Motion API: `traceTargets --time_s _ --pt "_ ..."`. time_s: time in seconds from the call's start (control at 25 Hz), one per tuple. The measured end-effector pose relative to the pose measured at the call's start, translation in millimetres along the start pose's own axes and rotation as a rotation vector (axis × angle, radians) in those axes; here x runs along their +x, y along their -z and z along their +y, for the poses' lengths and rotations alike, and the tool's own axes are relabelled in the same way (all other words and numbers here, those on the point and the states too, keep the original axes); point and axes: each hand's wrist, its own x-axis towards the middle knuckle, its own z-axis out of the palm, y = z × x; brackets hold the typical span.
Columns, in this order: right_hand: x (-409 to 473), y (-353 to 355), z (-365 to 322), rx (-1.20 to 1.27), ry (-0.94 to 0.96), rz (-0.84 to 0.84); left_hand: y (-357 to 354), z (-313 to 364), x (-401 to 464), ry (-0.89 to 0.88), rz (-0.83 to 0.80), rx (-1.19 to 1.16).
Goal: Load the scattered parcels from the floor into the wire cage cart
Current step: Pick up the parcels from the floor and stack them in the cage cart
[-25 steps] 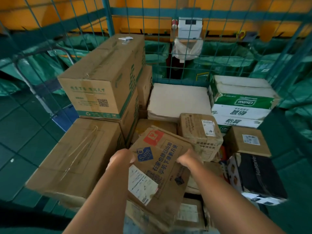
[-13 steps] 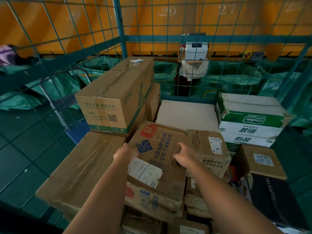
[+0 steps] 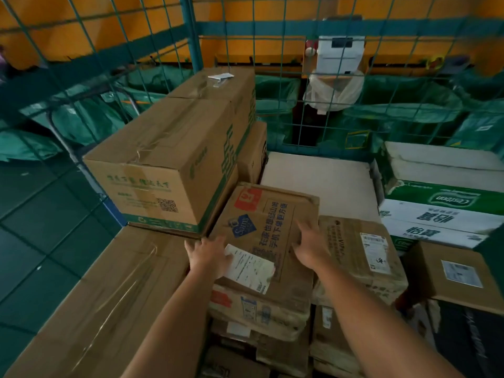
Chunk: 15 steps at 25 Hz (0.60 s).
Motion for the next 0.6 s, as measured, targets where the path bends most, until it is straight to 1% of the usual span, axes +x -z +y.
traceTargets --time_s 0.08,0.16,0.24,0.4,0.52,0.6 --pt "8 -13 6 -0.13 -0.026 -0.117 -17 6 5 -0.034 -0.034 0.123" --pt "14 -22 14 -0.266 -0.03 -0.258 -25 8 10 -0.054 -0.015 0.199" --pt "22 -23 19 -0.31 -0.026 -0.311 -25 11 16 -0.021 -0.009 0.216" --pt "28 -23 16 -0.39 -0.051 -0.326 -25 16 21 0.04 -0.049 0.308" --pt "26 -31 4 -0.511 -0.094 -0.266 -24 15 17 0.011 -0.078 0.334" --pt "19 -31 -7 -0.516 -0.123 -0.236 -14 13 14 -0.028 -0.096 0.325"
